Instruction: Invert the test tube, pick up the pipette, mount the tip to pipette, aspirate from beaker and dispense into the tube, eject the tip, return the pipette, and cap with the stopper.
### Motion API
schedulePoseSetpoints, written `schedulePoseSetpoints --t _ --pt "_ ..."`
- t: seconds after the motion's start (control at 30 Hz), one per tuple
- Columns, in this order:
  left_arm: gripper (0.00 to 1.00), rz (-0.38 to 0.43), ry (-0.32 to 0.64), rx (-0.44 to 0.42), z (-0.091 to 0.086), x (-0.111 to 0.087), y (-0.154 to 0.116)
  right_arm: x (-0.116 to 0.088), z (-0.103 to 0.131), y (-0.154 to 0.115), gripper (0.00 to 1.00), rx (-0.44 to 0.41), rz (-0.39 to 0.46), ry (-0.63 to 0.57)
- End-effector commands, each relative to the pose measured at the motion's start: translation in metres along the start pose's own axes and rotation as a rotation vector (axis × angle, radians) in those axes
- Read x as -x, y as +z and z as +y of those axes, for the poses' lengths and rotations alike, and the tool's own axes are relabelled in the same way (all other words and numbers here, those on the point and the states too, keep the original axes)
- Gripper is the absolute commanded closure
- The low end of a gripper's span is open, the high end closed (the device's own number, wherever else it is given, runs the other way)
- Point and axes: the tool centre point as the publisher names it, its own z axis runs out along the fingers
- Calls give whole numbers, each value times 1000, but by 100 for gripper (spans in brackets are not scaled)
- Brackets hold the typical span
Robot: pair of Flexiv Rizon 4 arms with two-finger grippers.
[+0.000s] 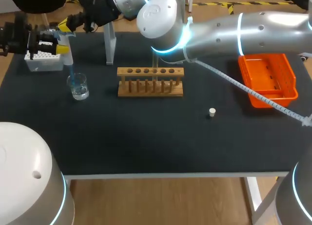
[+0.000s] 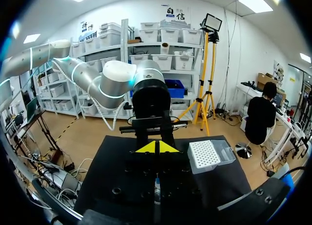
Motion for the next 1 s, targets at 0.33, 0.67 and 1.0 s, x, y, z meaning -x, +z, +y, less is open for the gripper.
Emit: schedulePoseSetpoints --t 0.33,0.67,1.0 --pt "100 1 1 -2 -5 2 -2 3 17 -11 100 25 -6 -17" --pt "100 1 1 -2 -5 2 -2 8 25 -50 0 53 -36 -33" --pt "100 1 1 -2 -5 2 -2 16 -2 -125 0 55 -57 -57"
